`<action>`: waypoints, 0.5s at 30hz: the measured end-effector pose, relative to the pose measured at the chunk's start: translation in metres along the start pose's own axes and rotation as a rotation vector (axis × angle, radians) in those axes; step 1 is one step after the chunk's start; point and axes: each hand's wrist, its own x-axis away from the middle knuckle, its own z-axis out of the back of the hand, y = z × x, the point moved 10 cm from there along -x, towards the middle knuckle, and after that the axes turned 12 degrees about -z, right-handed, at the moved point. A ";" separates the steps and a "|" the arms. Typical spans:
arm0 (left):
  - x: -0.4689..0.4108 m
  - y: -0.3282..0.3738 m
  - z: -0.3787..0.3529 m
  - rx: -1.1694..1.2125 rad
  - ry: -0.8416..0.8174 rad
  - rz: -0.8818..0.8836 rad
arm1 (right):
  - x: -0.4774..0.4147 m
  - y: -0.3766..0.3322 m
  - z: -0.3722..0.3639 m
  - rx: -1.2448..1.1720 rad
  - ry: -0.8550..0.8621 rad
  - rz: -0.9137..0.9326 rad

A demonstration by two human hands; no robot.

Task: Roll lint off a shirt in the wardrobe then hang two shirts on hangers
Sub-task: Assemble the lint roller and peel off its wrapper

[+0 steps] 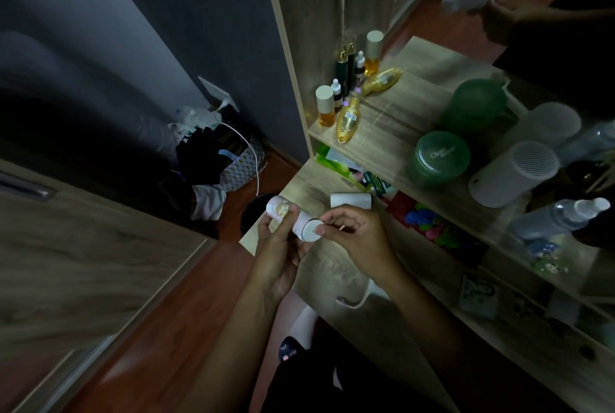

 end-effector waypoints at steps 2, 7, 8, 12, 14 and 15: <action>0.001 0.000 -0.001 0.007 -0.003 0.001 | -0.001 0.000 0.002 0.004 0.008 -0.007; 0.003 0.001 -0.004 0.011 -0.007 0.012 | 0.000 -0.004 0.002 0.000 0.004 0.010; 0.004 0.001 -0.005 0.021 -0.010 0.019 | 0.000 -0.006 0.002 -0.025 0.000 0.012; 0.004 0.000 -0.009 0.059 -0.013 0.049 | 0.001 -0.008 0.003 -0.084 -0.002 0.017; 0.005 -0.001 -0.011 0.068 -0.014 0.062 | 0.000 -0.009 0.006 -0.076 0.020 0.042; 0.005 -0.002 -0.011 0.069 -0.015 0.066 | 0.000 -0.009 0.007 -0.061 0.033 0.050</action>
